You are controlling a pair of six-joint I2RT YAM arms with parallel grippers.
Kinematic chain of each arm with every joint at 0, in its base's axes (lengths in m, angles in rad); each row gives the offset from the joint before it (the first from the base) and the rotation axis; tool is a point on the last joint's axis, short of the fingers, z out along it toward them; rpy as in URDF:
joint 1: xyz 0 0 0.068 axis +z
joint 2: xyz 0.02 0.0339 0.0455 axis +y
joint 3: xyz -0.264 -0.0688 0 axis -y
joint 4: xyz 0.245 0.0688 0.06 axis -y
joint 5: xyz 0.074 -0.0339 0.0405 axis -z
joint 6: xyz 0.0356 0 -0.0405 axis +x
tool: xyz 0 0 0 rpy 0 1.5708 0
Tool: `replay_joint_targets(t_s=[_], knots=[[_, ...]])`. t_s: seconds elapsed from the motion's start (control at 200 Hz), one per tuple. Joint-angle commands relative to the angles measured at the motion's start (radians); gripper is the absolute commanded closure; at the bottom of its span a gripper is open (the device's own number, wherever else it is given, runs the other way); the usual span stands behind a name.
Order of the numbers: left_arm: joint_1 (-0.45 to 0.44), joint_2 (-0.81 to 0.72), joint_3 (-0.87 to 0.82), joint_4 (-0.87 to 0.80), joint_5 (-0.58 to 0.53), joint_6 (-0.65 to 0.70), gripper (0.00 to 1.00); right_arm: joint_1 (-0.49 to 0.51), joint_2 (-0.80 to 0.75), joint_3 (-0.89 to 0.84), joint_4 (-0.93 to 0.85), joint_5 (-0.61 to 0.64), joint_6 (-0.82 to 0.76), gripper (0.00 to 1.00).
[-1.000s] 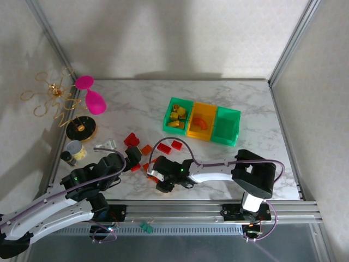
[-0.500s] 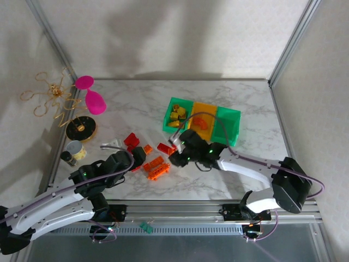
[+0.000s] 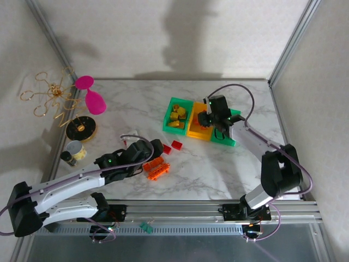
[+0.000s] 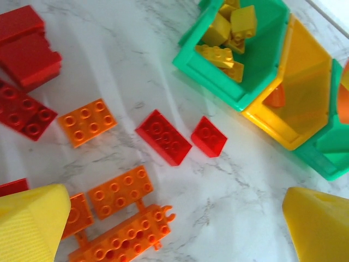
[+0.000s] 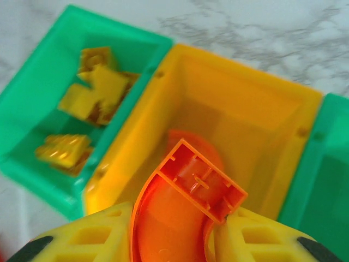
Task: Sort the legos into containers by color
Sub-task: Place the lego in the container.
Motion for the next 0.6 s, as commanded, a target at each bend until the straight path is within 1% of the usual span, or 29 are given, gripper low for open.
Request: replay_joint_targets(t_s=[0.0, 0.06, 0.145, 0.235, 0.345, 0.501, 0.596], knots=[[0.008, 0.028, 0.043, 0.056, -0.017, 0.033, 0.0, -0.029, 0.092, 0.076, 0.021, 0.035, -0.016, 0.62], [0.008, 0.037, 0.047, 0.066, -0.023, 0.038, 0.0, -0.033, 0.136, 0.109, 0.032, 0.02, -0.023, 0.6], [0.008, 0.04, 0.047, 0.075, -0.026, 0.04, 0.0, -0.032, 0.191, 0.165, 0.018, 0.02, -0.026, 0.5], [0.008, 0.038, 0.05, 0.07, -0.022, 0.044, 0.0, -0.032, 0.213, 0.204, -0.007, 0.029, -0.027, 0.48], [0.009, 0.026, 0.043, 0.065, -0.031, 0.041, 0.0, -0.031, 0.171, 0.176, 0.014, 0.013, -0.021, 0.39], [0.01, 0.003, 0.038, 0.068, -0.045, 0.038, 0.0, -0.017, 0.08, 0.12, 0.013, 0.002, -0.004, 0.35], [0.01, -0.013, 0.038, 0.058, -0.053, 0.038, 0.0, 0.018, 0.024, 0.086, -0.008, 0.006, 0.001, 0.32]])
